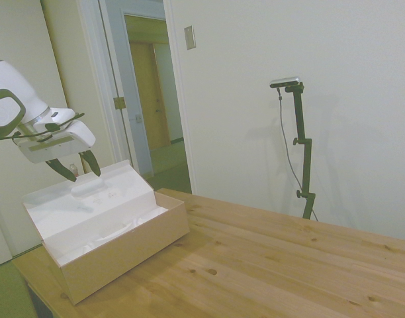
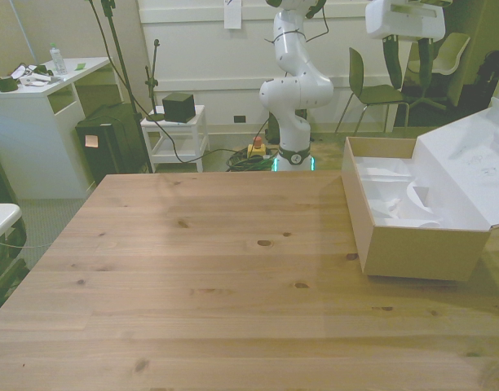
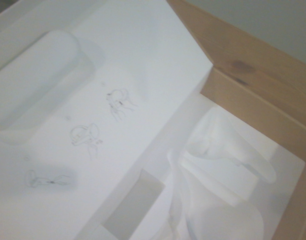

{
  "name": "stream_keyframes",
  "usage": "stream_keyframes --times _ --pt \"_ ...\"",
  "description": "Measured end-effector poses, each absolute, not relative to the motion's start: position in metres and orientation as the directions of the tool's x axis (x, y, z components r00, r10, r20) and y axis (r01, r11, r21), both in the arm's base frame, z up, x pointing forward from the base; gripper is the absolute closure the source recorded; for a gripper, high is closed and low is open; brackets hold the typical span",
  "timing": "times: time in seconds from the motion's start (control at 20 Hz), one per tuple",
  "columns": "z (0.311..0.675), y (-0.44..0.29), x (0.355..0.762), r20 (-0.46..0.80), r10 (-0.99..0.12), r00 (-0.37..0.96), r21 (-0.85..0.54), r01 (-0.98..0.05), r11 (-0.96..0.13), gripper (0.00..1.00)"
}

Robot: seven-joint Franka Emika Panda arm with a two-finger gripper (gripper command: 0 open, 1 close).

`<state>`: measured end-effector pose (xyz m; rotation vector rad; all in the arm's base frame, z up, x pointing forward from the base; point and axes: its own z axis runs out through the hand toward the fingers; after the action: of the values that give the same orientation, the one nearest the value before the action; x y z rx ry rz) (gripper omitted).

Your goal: Close the box

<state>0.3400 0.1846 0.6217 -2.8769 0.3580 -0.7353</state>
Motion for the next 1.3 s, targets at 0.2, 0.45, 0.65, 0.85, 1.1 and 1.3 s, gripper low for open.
stream_keyframes --times 0.2,0.45,0.65,0.85,1.1,1.3 --pt "0.631 0.210 0.327 0.474 -0.212 0.855 -0.198 -0.131 -0.971 0.00" --pt "0.638 0.277 0.322 0.494 -0.138 0.858 -0.190 -0.048 -0.981 0.00" --pt "0.655 0.338 0.341 0.492 -0.129 0.861 -0.212 -0.025 -0.977 0.00" --pt "0.657 0.387 0.357 0.510 -0.075 0.857 -0.154 0.006 -0.988 0.00" --pt "0.630 0.452 0.374 0.499 -0.008 0.867 -0.058 0.024 -0.998 0.00" --pt "0.576 0.484 0.404 0.474 0.021 0.880 0.017 0.015 -1.000 0.00"
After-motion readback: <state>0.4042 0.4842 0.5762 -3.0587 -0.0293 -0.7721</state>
